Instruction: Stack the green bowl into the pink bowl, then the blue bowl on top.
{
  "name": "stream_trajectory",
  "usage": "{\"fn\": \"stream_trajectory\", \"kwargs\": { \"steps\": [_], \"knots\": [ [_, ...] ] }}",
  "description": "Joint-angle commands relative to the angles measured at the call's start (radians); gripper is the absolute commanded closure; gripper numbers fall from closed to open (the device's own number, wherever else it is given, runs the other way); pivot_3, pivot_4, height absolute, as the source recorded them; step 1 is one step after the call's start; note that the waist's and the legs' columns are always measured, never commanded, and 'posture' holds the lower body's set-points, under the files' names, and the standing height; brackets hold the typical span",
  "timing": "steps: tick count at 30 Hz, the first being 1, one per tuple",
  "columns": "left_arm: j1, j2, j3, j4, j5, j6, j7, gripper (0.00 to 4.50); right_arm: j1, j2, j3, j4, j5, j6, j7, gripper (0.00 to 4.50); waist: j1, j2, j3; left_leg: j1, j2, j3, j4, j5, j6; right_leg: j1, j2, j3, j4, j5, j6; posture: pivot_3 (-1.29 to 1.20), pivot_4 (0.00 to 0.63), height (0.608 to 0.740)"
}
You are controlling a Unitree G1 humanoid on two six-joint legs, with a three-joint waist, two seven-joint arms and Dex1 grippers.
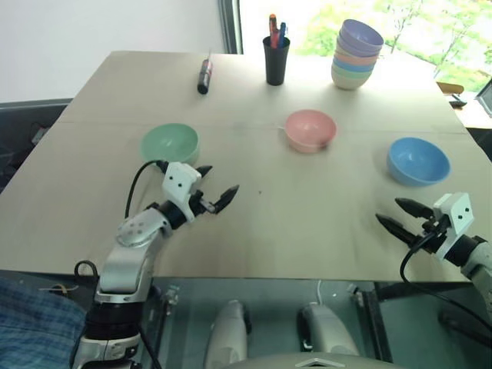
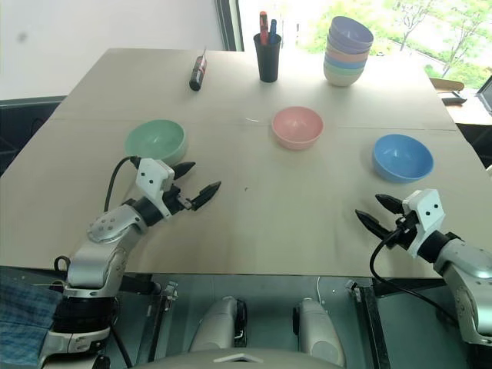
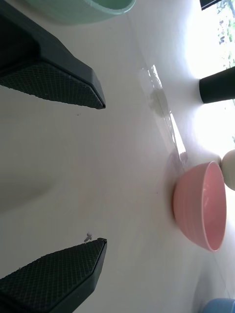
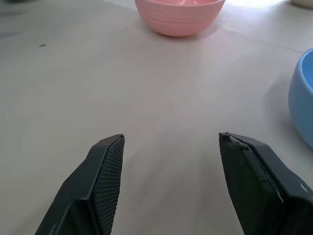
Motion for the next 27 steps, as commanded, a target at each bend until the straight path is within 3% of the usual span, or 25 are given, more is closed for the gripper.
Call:
{"fn": "stream_trajectory", "kwargs": {
  "steps": [1,9,19,27],
  "knots": [
    [0.004,0.007,0.006,-0.046,-0.014,-0.020,-0.011,0.00,0.006,-0.014,-0.009,-0.017,-0.001,-0.026,0.007,1.26,0.000,0.000,0.000,0.000,0.000,0.000,0.000,0.000,0.000,0.000,0.000,0.000,0.000,0.000,0.000,0.00,0.150,0.740],
    [0.009,-0.026,0.025,-0.076,-0.118,0.023,-0.032,0.00,0.014,-0.020,-0.004,-0.045,-0.019,-0.033,0.004,1.26,0.000,0.000,0.000,0.000,0.000,0.000,0.000,0.000,0.000,0.000,0.000,0.000,0.000,0.000,0.000,0.00,0.150,0.740],
    [-0.015,-0.078,0.047,-0.134,-0.289,0.039,-0.063,0.00,-0.376,-0.134,0.203,0.021,-0.185,-0.020,0.003,1.26,-0.002,0.001,0.000,0.001,0.000,0.000,0.001,0.000,0.000,0.000,0.001,0.001,0.002,0.000,0.000,0.00,0.150,0.740],
    [0.027,-0.085,0.040,-0.170,-0.307,0.021,-0.075,0.00,-0.744,-0.105,0.452,0.279,-0.376,-0.120,0.073,1.26,-0.003,0.001,0.000,0.000,0.000,0.001,0.001,0.000,0.000,0.000,0.000,0.002,0.000,0.000,0.000,0.00,0.150,0.740]
  ]
}}
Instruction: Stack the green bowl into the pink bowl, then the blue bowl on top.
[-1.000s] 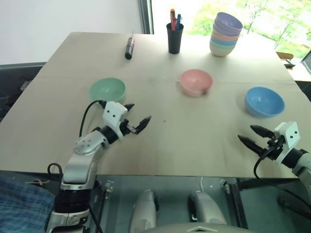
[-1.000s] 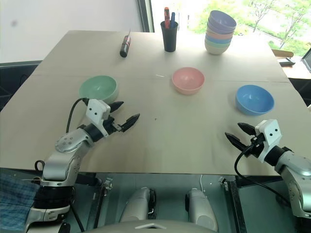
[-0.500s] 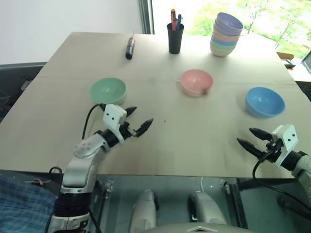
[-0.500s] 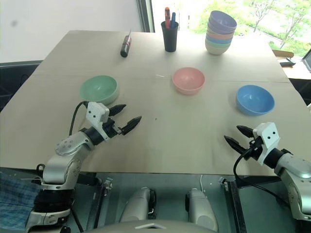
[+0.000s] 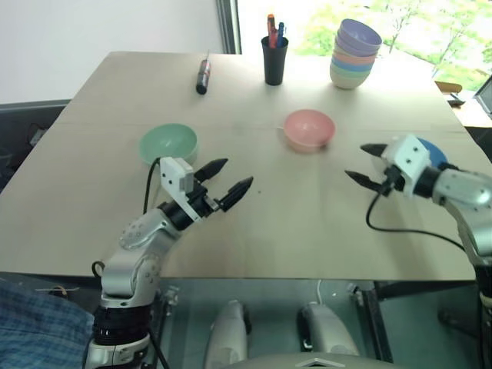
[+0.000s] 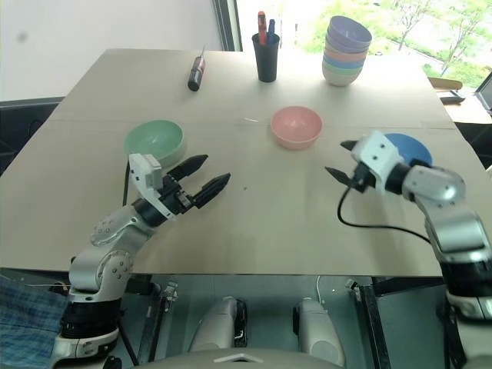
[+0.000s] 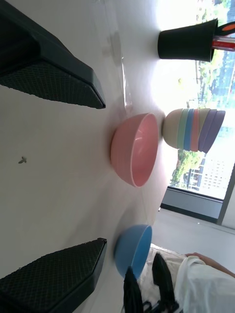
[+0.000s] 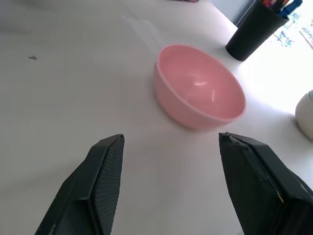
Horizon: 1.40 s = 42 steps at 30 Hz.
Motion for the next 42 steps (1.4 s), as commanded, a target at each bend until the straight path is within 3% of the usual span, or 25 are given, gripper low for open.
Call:
{"fn": "stream_trajectory", "kwargs": {
  "steps": [1,10,27,29,31,32,33,36,42],
  "knots": [
    [0.020,-0.003,0.018,-0.061,-0.031,-0.023,-0.008,0.00,-0.094,0.017,0.086,0.081,-0.079,-0.078,0.042,1.26,0.001,0.000,0.000,0.000,0.000,-0.001,0.000,0.000,0.000,0.000,0.000,-0.001,0.000,0.000,0.000,0.00,0.150,0.740],
    [0.120,-0.032,0.043,-0.130,-0.045,-0.045,0.038,0.00,-0.358,0.140,0.270,0.428,-0.279,-0.252,0.063,1.26,-0.003,0.000,0.000,-0.001,0.001,0.001,0.000,0.000,0.000,-0.002,0.000,0.000,0.000,0.000,0.000,0.00,0.150,0.740],
    [0.213,-0.037,0.044,-0.208,-0.015,-0.080,0.111,0.00,-0.672,0.343,0.354,1.106,-0.490,-0.377,-0.042,1.26,-0.003,0.000,0.000,-0.001,0.001,0.003,-0.001,0.000,-0.001,-0.003,-0.001,0.001,0.000,0.000,-0.001,0.00,0.150,0.740],
    [0.215,-0.036,0.044,-0.209,-0.014,-0.082,0.114,0.00,-0.691,0.354,0.361,1.148,-0.508,-0.395,-0.055,1.76,-0.003,0.001,0.000,-0.001,0.001,0.003,-0.002,0.000,-0.001,-0.003,-0.001,0.001,0.000,0.000,-0.001,0.00,0.150,0.740],
    [0.216,-0.034,0.044,-0.207,-0.012,-0.085,0.115,0.00,-0.704,0.362,0.360,1.175,-0.517,-0.410,-0.062,2.66,-0.004,0.001,0.000,-0.001,0.001,0.003,-0.002,0.000,0.000,-0.003,-0.001,0.001,0.000,0.000,-0.001,0.00,0.150,0.740],
    [0.217,-0.033,0.045,-0.207,-0.012,-0.086,0.115,0.00,-0.707,0.365,0.358,1.184,-0.520,-0.416,-0.063,2.85,-0.004,0.001,0.000,-0.001,0.001,0.003,-0.002,0.000,0.000,-0.003,-0.001,0.001,0.000,0.000,-0.001,0.00,0.150,0.740],
    [0.217,-0.032,0.044,-0.207,-0.012,-0.087,0.116,0.00,-0.710,0.367,0.357,1.190,-0.523,-0.422,-0.060,3.38,-0.003,0.001,0.000,-0.001,0.001,0.003,-0.002,0.000,0.000,-0.003,-0.001,0.001,0.000,0.000,-0.001,0.00,0.150,0.740],
    [0.219,-0.032,0.035,-0.202,-0.006,-0.092,0.115,0.00,-0.709,0.364,0.351,1.190,-0.527,-0.436,-0.049,4.28,-0.003,0.001,0.001,-0.001,0.001,0.003,-0.002,0.000,-0.001,-0.003,-0.001,0.001,0.000,0.000,-0.001,0.00,0.150,0.740],
    [0.207,-0.032,0.019,-0.190,0.000,-0.095,0.105,0.00,-0.693,0.332,0.344,1.141,-0.528,-0.455,-0.022,4.42,-0.003,0.001,0.001,-0.001,0.001,0.003,-0.002,0.000,-0.001,-0.003,-0.001,0.001,0.000,0.000,-0.001,0.00,0.150,0.740]
  ]
}}
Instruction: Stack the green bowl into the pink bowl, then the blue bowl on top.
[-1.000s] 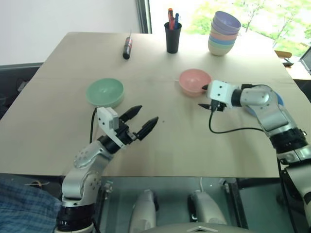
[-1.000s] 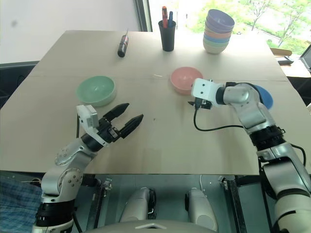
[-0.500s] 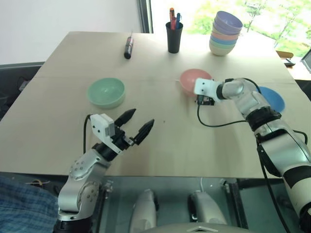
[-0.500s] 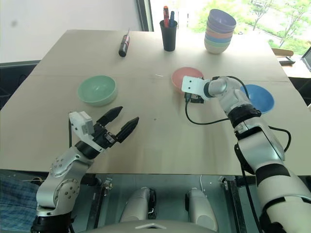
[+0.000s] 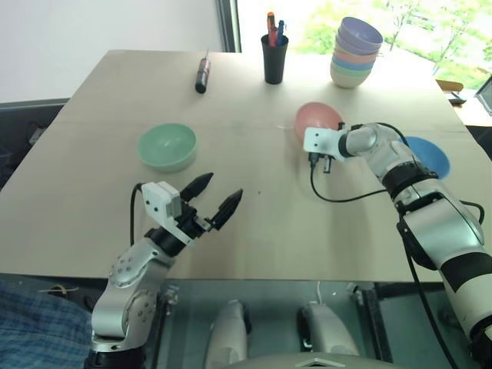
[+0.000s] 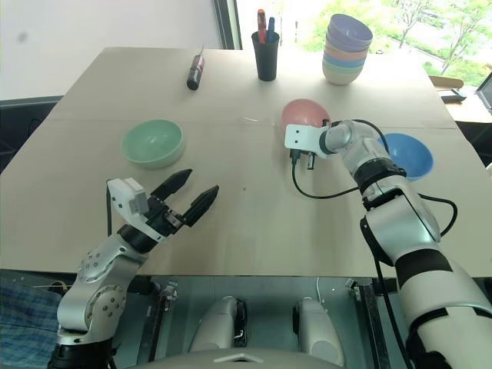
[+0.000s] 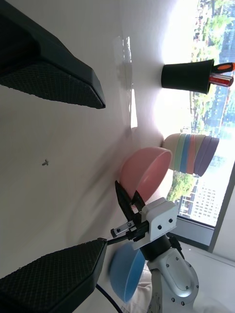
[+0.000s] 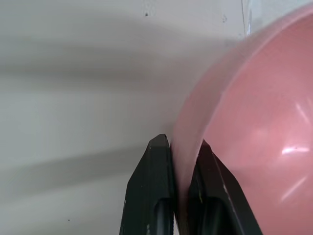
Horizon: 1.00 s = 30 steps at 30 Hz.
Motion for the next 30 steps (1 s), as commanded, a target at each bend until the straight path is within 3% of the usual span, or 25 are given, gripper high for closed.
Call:
{"fn": "stream_trajectory", "kwargs": {
  "steps": [1,4,9,17,18,24,27,28,30],
  "knots": [
    [-0.013,0.005,-0.006,-0.032,-0.002,-0.021,-0.009,0.00,-0.007,-0.048,-0.016,-0.092,0.000,-0.026,0.028,4.42,0.000,0.000,0.000,0.000,0.000,0.000,0.000,0.000,0.000,0.000,0.000,0.000,0.000,0.000,0.000,0.00,0.150,0.740],
    [-0.019,0.009,-0.007,-0.025,-0.001,-0.020,-0.017,0.00,0.088,-0.131,-0.004,-0.331,0.012,-0.045,0.146,4.42,0.005,0.000,0.000,0.000,0.000,0.000,0.000,0.000,0.000,0.000,0.000,0.000,0.000,0.000,0.000,0.00,0.150,0.740],
    [-0.036,0.019,-0.008,0.001,-0.006,-0.019,-0.040,0.00,0.343,-0.260,-0.063,-0.924,0.143,0.219,0.396,4.42,0.007,0.000,0.000,-0.001,0.000,-0.001,-0.002,0.000,0.000,0.000,0.000,-0.001,-0.001,0.000,0.000,0.00,0.150,0.740],
    [-0.082,0.025,-0.045,0.047,0.010,-0.021,-0.080,0.00,0.517,-0.329,-0.083,-1.422,0.203,0.561,0.489,4.42,0.003,0.001,0.001,0.001,0.000,-0.002,0.000,0.000,0.000,0.001,0.000,-0.001,0.000,0.000,0.000,0.00,0.150,0.740],
    [-0.087,0.026,-0.048,0.052,0.011,-0.021,-0.085,0.00,0.519,-0.329,-0.079,-1.444,0.204,0.586,0.488,3.71,0.003,0.001,0.001,0.001,0.000,-0.001,0.001,0.000,0.000,0.001,0.000,-0.001,0.000,0.000,0.000,0.00,0.150,0.740],
    [-0.116,0.034,-0.052,0.076,0.012,-0.016,-0.103,0.00,0.516,-0.320,-0.067,-1.492,0.207,0.672,0.456,1.64,0.005,0.001,0.001,0.001,0.000,-0.002,0.001,0.000,0.000,0.001,0.000,-0.001,0.000,0.000,0.000,0.00,0.150,0.740],
    [-0.118,0.036,-0.055,0.075,0.012,-0.016,-0.103,0.00,0.526,-0.326,-0.070,-1.517,0.221,0.705,0.451,0.39,0.005,0.001,0.001,0.000,0.000,-0.002,0.001,0.000,0.000,0.001,0.000,-0.001,0.000,0.000,0.000,0.00,0.150,0.740],
    [-0.117,0.036,-0.056,0.074,0.013,-0.016,-0.103,0.00,0.530,-0.329,-0.072,-1.525,0.225,0.714,0.450,0.08,0.005,0.001,0.001,0.000,0.000,-0.002,0.001,0.000,0.000,0.001,0.000,-0.001,0.000,0.000,0.000,0.00,0.150,0.740],
    [-0.118,0.036,-0.057,0.075,0.015,-0.016,-0.103,0.00,0.545,-0.331,-0.097,-1.554,0.256,0.763,0.447,0.08,0.005,0.001,0.001,0.000,0.000,-0.002,0.001,0.000,0.000,0.001,0.000,-0.001,0.000,0.000,0.000,0.00,0.150,0.740]
  ]
}}
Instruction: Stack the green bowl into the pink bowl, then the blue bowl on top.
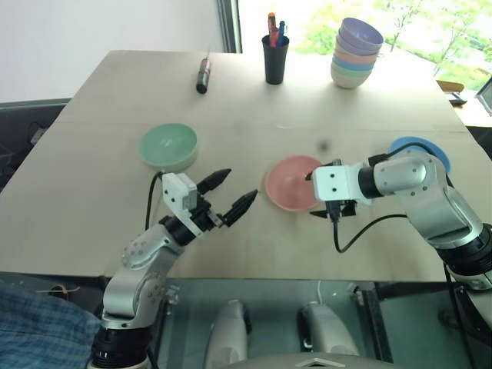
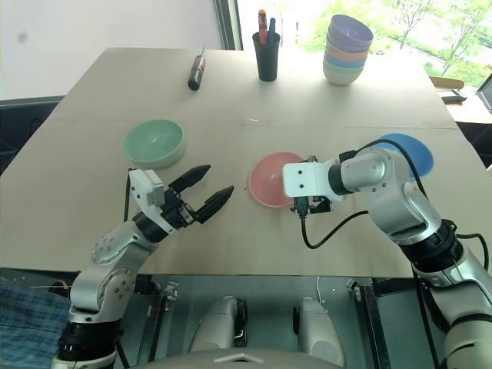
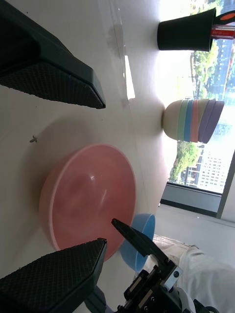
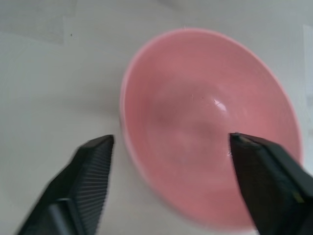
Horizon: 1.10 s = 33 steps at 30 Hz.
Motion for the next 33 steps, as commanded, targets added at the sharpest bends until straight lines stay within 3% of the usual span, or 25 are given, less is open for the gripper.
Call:
{"fn": "stream_trajectory", "kwargs": {
  "steps": [1,7,10,13,20,25,33],
  "knots": [
    [-0.006,0.009,0.000,-0.013,0.004,-0.012,-0.008,0.00,0.018,-0.011,-0.058,-0.077,0.053,0.070,-0.010,0.08,0.000,0.000,0.000,0.000,0.000,0.000,0.000,0.000,0.000,0.000,0.000,0.000,0.000,0.000,0.000,0.00,0.150,0.740],
    [-0.058,0.037,-0.009,0.010,0.092,-0.017,0.039,0.00,0.115,0.006,-0.290,-0.166,0.262,0.300,-0.050,0.08,0.004,-0.001,0.000,0.000,0.000,-0.001,0.000,0.000,0.000,0.001,0.000,-0.001,0.000,0.000,0.000,0.00,0.150,0.740],
    [-0.086,0.062,-0.023,0.043,0.180,-0.019,0.082,0.00,0.172,0.043,-0.451,-0.179,0.379,0.218,-0.080,0.08,0.004,-0.001,0.000,0.000,0.000,-0.002,0.000,0.000,0.000,0.001,0.000,-0.001,0.000,0.000,0.000,0.00,0.150,0.740],
    [-0.099,0.094,-0.053,0.072,0.267,-0.018,0.099,0.00,0.216,0.065,-0.601,-0.216,0.518,0.273,-0.112,0.08,0.001,-0.001,0.000,0.000,0.000,-0.001,0.000,0.000,0.000,0.001,0.000,-0.001,0.000,0.000,0.000,0.00,0.150,0.740],
    [-0.243,0.144,-0.035,0.180,0.433,0.079,0.238,0.00,0.336,0.067,-0.831,-0.280,0.822,0.315,-0.149,0.08,0.008,-0.001,0.000,0.000,-0.001,-0.003,0.000,0.000,0.000,0.001,0.000,-0.002,0.000,0.000,0.000,0.00,0.150,0.740],
    [-0.304,0.207,-0.028,0.237,0.504,0.109,0.263,0.00,0.376,0.048,-0.889,-0.288,0.946,0.283,-0.200,0.08,0.000,-0.001,0.000,0.000,-0.001,-0.003,-0.001,0.000,0.000,0.001,0.000,-0.002,0.000,0.000,0.000,0.00,0.150,0.740],
    [-0.333,0.257,-0.028,0.310,0.543,0.134,0.250,0.00,0.432,-0.005,-0.867,-0.282,0.989,0.209,-0.254,0.08,0.002,-0.002,0.000,-0.001,-0.001,-0.003,-0.001,0.000,0.000,0.001,0.000,-0.002,0.000,0.000,0.001,0.00,0.150,0.740]
  ]
}}
